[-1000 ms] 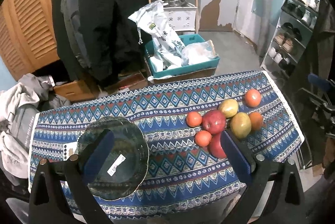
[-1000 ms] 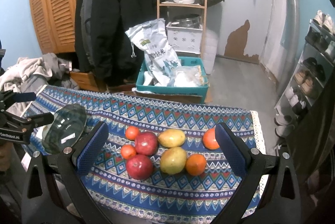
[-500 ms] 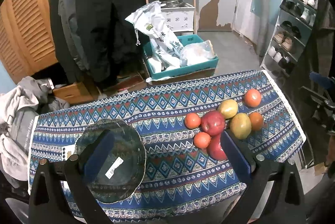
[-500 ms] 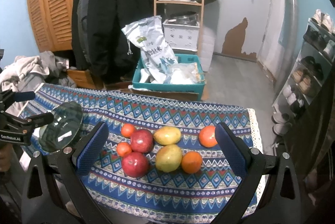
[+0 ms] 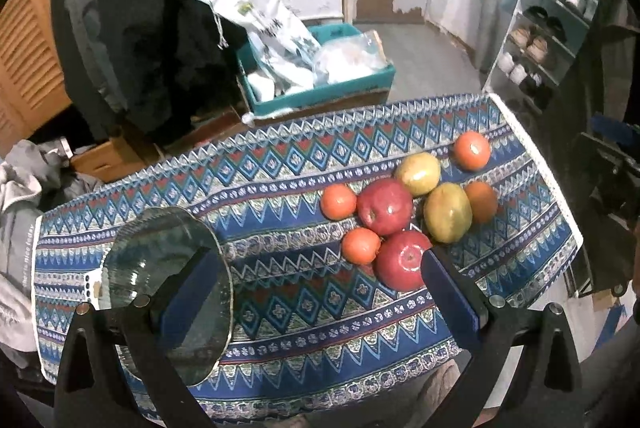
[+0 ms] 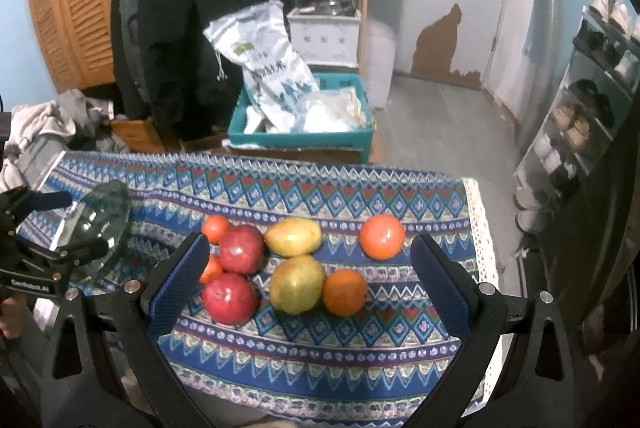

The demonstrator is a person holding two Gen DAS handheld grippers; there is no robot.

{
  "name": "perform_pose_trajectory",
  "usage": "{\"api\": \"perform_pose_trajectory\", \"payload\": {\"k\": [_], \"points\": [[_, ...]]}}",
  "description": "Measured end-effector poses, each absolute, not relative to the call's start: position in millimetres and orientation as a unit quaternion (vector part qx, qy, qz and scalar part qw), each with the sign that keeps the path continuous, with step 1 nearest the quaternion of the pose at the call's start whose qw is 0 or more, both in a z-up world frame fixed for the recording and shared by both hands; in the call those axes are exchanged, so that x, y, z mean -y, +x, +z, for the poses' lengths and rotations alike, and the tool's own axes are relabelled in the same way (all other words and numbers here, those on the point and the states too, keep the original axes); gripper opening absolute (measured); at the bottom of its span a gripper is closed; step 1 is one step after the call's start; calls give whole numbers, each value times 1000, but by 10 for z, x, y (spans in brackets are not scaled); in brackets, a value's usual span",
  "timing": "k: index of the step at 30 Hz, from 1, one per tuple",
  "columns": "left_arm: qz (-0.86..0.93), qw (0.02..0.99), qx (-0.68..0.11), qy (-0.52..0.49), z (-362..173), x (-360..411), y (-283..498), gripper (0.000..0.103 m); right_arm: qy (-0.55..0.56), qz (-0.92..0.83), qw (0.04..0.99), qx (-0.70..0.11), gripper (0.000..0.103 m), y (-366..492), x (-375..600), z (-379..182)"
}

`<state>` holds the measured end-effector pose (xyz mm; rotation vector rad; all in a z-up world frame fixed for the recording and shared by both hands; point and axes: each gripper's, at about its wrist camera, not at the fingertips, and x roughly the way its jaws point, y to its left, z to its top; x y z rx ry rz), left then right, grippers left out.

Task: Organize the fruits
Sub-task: 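Move the left tool to a red apple while the right tool approaches an orange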

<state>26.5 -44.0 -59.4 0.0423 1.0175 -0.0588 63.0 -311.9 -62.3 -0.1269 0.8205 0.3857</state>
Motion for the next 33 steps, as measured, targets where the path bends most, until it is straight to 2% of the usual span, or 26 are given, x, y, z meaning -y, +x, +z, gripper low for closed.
{"api": "perform_pose_trajectory", "payload": {"k": [12,26,30,33], "points": [[-52,833,-551,21,-1122,734,507,102,-63,174,864,-468,100,932,3287,-1179],[-55,776,-628,4,-1796,1002,698,102,-127,171,818,-535,100,1102,3327,-1906],[-53,765,-642,0,-1912,1059,714,102,-156,178,803,-547,94,1148,3296,-2100],[-53,761,-646,-5,-1983,1092,758,102,-170,186,793,-555,94,1190,3282,-2237]]}}
